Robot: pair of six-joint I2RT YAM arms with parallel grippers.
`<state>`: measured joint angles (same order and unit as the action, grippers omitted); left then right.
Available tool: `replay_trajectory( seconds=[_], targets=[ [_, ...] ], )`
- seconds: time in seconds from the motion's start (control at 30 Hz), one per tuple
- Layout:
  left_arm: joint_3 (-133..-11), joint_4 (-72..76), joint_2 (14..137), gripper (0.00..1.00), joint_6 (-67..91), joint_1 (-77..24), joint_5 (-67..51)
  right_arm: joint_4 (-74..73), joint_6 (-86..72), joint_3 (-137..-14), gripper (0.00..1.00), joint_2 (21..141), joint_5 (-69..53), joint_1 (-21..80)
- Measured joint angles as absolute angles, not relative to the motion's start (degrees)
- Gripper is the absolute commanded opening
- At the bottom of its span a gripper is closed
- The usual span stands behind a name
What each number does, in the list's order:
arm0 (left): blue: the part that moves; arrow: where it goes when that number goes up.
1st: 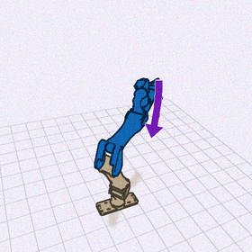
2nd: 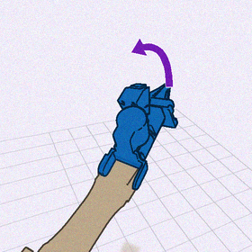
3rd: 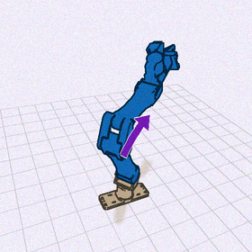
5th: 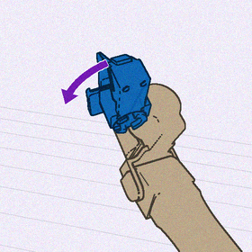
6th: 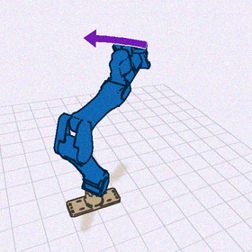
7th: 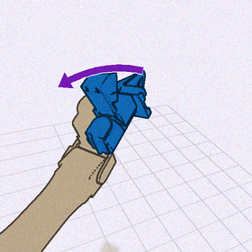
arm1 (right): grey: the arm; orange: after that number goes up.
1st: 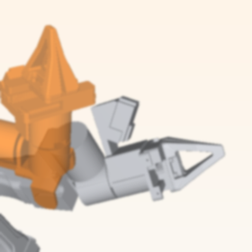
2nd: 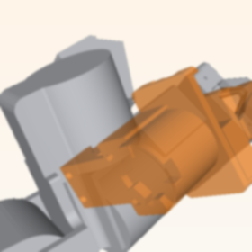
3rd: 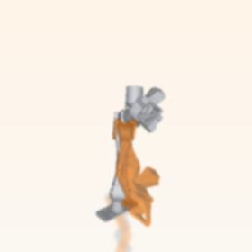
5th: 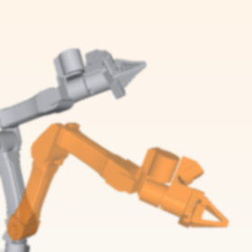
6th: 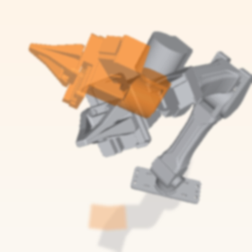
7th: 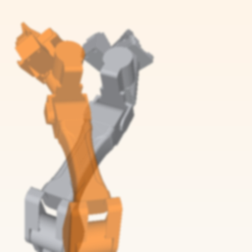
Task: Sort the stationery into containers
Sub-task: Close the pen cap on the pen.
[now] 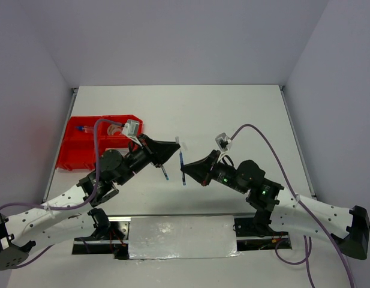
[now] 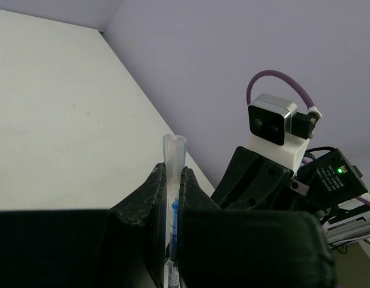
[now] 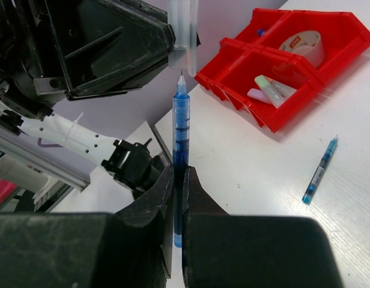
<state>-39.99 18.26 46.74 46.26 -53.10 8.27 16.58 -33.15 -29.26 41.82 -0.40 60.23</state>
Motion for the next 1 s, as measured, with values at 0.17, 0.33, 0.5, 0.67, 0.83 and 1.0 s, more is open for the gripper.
replay_trajectory(
  seconds=[0.17, 0.33, 0.5, 0.67, 0.83, 1.0],
  targets=[
    [-39.97, 18.31, 46.74, 0.00, 46.19, -53.12, 8.27, 16.19, -32.93, -30.06, 0.00, 42.57, -0.38, 60.25],
    [-39.97, 18.26, 46.74, 0.00, 45.74, -53.15, 8.27, 16.08, -32.93, -30.11, 0.00, 43.68, -0.47, 60.25],
    [-39.97, 18.26, 46.68, 0.00, 45.17, -53.15, 8.27, 15.84, -32.93, -30.11, 0.00, 43.77, -0.89, 60.25],
    [-39.97, 18.17, 46.37, 0.00, 45.12, -53.15, 8.64, 15.84, -32.93, -30.11, 0.00, 43.75, -0.89, 60.25],
    [-39.97, 18.24, 45.91, 0.00, 45.10, -53.15, 8.78, 15.81, -32.93, -30.11, 0.00, 43.70, -0.89, 60.25],
    [-39.97, 18.22, 45.95, 0.00, 45.10, -53.15, 8.75, 15.81, -32.93, -30.24, 0.00, 43.81, -0.89, 60.25]
  ],
)
